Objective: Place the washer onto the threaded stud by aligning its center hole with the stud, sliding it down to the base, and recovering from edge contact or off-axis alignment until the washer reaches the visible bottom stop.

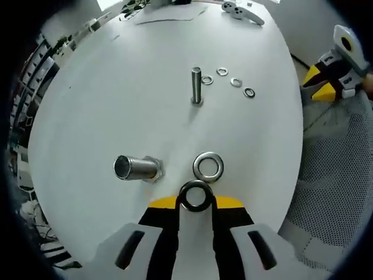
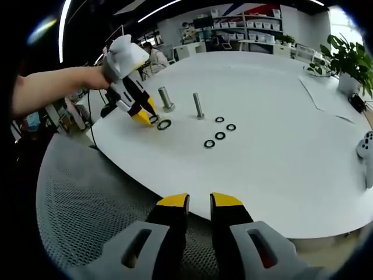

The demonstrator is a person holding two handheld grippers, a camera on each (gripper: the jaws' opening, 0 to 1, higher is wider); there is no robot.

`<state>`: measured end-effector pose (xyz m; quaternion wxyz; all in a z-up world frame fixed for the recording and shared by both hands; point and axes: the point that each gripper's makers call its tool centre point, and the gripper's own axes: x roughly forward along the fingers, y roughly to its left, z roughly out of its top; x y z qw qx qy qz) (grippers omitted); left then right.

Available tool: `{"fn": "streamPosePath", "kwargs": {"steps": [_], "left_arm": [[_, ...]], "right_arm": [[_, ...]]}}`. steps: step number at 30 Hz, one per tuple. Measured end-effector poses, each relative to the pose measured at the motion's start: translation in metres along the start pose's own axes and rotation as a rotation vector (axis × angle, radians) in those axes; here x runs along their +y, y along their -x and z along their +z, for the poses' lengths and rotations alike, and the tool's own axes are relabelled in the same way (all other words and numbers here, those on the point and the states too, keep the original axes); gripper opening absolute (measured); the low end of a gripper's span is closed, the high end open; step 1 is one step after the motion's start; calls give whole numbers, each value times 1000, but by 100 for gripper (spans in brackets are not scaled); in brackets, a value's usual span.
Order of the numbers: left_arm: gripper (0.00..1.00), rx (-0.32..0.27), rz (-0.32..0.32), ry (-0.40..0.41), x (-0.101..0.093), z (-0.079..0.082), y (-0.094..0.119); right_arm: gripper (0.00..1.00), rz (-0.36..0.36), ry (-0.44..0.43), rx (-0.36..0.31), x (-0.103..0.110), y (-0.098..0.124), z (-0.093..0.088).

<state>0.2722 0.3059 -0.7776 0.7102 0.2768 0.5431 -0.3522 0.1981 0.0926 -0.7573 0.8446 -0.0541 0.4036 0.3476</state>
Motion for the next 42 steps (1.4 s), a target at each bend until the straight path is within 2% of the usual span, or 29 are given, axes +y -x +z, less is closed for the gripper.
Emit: {"fn": "streamPosePath", "kwargs": {"steps": [2, 18, 34, 42], "left_arm": [[19, -3, -8, 24, -1, 1, 4], [19, -38, 31, 27, 11, 13, 32], [18, -74, 86, -26, 25, 36, 56], [18, -63, 123, -59, 36, 38, 57]], "right_arm": [[17, 0, 0, -1, 0, 0, 0], [18, 2, 1, 0, 1, 0, 0], [18, -1, -2, -5, 0, 0, 1], [18, 0, -2, -4, 0, 0, 1]]}}
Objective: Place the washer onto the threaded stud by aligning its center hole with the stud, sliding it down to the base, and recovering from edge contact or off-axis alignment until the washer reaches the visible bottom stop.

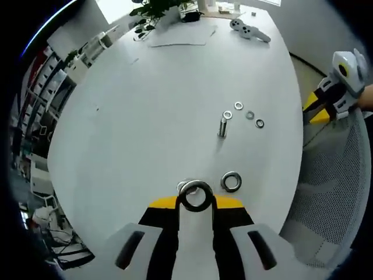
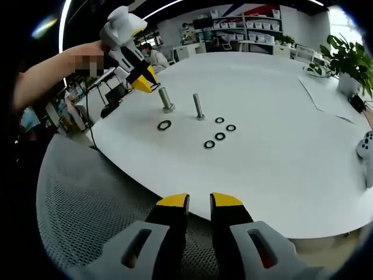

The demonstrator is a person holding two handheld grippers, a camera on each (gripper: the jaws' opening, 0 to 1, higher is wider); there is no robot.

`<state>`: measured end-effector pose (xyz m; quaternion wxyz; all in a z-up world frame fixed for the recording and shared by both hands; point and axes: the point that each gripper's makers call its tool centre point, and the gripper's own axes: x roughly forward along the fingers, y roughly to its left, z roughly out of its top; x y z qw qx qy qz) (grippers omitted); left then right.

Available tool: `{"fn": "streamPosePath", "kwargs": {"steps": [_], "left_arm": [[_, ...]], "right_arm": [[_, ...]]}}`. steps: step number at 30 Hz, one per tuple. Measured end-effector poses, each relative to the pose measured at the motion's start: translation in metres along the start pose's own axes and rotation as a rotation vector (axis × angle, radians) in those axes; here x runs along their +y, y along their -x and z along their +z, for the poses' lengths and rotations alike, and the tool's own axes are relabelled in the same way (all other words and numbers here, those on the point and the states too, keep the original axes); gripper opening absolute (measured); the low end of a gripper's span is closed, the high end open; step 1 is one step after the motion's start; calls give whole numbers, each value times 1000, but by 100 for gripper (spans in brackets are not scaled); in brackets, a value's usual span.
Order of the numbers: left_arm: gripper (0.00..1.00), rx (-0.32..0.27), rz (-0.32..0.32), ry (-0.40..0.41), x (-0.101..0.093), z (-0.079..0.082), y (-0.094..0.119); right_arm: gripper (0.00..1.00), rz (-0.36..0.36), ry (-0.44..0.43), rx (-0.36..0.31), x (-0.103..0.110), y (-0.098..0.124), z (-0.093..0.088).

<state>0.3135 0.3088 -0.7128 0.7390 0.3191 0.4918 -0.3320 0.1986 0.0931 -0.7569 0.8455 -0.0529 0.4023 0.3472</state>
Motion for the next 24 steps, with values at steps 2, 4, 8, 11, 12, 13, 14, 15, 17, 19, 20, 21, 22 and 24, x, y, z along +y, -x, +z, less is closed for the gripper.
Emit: {"fn": "streamPosePath", "kwargs": {"steps": [2, 4, 8, 11, 12, 13, 14, 15, 17, 19, 20, 21, 22, 24], "left_arm": [[18, -6, 13, -2, 4, 1, -1], [18, -12, 16, -1, 5, 3, -1], [18, 4, 33, -16, 10, 3, -7], [18, 11, 31, -17, 12, 2, -11], [18, 15, 29, -14, 12, 2, -12], [18, 17, 27, -15, 12, 2, -13], [19, 21, 24, -15, 12, 2, -13], [19, 22, 23, -17, 12, 1, -14], [19, 27, 21, -18, 13, 1, -16], [19, 33, 15, -19, 13, 0, -18], [19, 36, 13, -21, 12, 0, -19], [19, 39, 10, -23, 12, 0, -20], [19, 40, 11, -24, 13, 0, -20], [19, 44, 9, -18, 14, 0, -20]], "right_arm": [[18, 0, 0, 0, 0, 0, 0], [18, 0, 0, -1, 0, 0, 0], [18, 1, 1, -1, 0, 0, 0], [18, 1, 0, -1, 0, 0, 0], [18, 1, 0, -2, 0, 0, 0], [18, 1, 0, -2, 0, 0, 0], [18, 2, 0, -2, 0, 0, 0], [18, 2, 1, -2, 0, 0, 0], [18, 3, 1, -1, 0, 0, 0], [18, 3, 0, -2, 0, 0, 0], [17, 3, 0, -2, 0, 0, 0], [17, 3, 0, -2, 0, 0, 0], [17, 4, 1, 0, 1, 0, 0], [17, 6, 1, 1, 1, 0, 0]]}}
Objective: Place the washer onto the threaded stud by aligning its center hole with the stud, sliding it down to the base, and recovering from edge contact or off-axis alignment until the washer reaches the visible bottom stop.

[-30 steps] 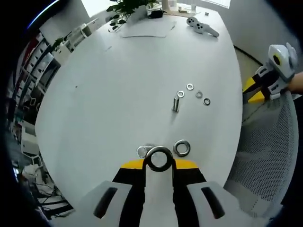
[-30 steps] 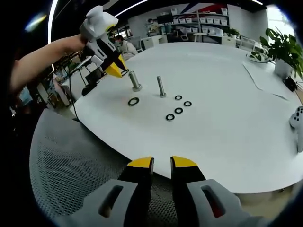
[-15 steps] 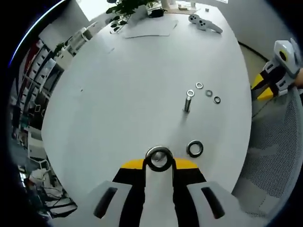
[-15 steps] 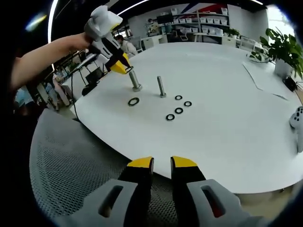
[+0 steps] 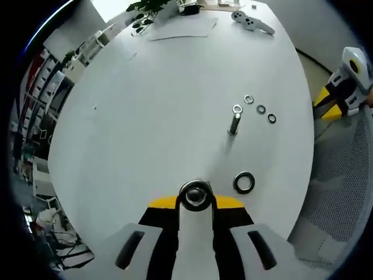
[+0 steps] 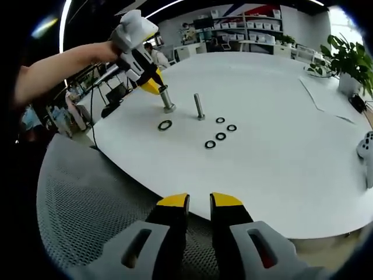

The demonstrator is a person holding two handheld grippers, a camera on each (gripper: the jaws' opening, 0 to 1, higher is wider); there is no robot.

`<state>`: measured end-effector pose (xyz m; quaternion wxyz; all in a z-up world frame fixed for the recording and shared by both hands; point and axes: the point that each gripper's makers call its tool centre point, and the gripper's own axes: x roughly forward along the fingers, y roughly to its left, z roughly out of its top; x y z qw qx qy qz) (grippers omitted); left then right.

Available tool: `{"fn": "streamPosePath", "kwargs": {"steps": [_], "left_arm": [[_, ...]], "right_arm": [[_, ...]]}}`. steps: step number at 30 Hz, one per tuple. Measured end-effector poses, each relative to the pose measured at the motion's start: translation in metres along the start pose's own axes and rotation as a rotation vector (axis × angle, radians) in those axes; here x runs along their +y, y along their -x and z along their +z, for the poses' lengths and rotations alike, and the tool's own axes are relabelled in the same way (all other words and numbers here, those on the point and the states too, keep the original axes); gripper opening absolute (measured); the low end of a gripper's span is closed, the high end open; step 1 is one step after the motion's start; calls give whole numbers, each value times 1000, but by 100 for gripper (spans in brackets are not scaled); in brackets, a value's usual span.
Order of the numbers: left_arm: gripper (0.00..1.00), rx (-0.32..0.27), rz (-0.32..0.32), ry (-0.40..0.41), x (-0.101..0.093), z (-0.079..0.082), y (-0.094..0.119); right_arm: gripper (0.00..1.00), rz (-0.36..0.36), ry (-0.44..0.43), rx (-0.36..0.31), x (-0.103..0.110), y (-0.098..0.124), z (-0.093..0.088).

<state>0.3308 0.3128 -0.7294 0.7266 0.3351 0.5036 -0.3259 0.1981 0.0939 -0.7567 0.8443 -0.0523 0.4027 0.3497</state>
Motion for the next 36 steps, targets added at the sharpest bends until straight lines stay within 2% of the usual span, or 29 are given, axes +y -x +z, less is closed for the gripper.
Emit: {"fn": "streamPosePath", "kwargs": {"steps": [8, 27, 36], "left_arm": [[18, 37, -21, -5, 0, -4, -11], [19, 80, -73, 22, -9, -14, -43], [20, 69, -103, 53, -11, -18, -46]], "right_arm": [[17, -1, -1, -4, 0, 0, 0], [17, 4, 1, -4, 0, 0, 1], [17, 6, 2, -3, 0, 0, 0]]}}
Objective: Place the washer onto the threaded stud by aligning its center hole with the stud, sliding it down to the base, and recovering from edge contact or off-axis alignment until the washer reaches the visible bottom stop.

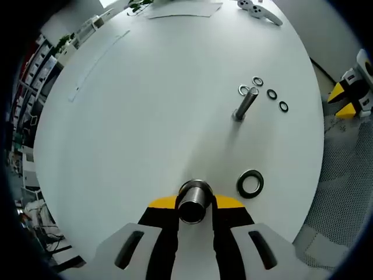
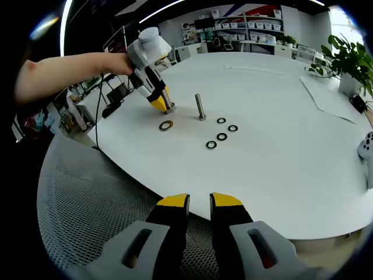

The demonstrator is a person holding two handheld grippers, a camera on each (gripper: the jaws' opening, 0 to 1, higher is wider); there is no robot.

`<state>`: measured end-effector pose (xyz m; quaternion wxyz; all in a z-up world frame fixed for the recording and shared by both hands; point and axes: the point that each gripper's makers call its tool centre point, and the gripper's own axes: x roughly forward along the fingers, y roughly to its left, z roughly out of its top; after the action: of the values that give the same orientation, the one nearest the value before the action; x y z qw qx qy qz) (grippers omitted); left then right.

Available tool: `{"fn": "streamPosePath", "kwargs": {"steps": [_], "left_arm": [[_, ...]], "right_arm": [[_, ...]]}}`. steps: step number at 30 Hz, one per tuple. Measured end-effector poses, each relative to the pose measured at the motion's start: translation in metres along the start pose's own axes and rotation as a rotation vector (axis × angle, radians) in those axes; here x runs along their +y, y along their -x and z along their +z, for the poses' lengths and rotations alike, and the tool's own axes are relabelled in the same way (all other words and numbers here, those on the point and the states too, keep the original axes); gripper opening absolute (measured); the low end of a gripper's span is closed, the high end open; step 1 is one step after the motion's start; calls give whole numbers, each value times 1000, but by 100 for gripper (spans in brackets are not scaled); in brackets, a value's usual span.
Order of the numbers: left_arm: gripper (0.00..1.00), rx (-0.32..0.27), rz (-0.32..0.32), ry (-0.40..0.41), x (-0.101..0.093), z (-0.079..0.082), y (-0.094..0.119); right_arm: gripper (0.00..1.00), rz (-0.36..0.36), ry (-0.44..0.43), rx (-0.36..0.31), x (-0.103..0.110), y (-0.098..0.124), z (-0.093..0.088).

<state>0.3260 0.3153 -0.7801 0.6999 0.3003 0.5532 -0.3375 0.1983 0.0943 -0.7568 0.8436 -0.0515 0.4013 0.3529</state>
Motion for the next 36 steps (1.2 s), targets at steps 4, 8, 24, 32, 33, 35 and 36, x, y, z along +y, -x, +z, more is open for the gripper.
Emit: {"fn": "streamPosePath", "kwargs": {"steps": [4, 8, 24, 32, 33, 35, 36], "left_arm": [[19, -2, 14, -15, 1, -8, -2], [21, -19, 4, 24, -4, -15, 0], [23, -130, -52, 129, -35, -21, 14], [26, -151, -79, 128, -48, -15, 11], [27, -155, -85, 129, -49, -14, 11], [28, -155, -96, 125, -55, -12, 9], [29, -153, -98, 120, -57, -11, 7]], "right_arm": [[17, -2, -1, -1, 0, 0, 0], [17, -3, -2, -3, 0, 0, 0], [17, -9, -5, -7, 0, 1, 1], [17, -8, -3, -4, 0, 1, 1], [17, -8, -3, -4, 0, 1, 1], [17, -8, -3, -4, 0, 1, 1], [17, -8, -3, -4, 0, 1, 1]]}}
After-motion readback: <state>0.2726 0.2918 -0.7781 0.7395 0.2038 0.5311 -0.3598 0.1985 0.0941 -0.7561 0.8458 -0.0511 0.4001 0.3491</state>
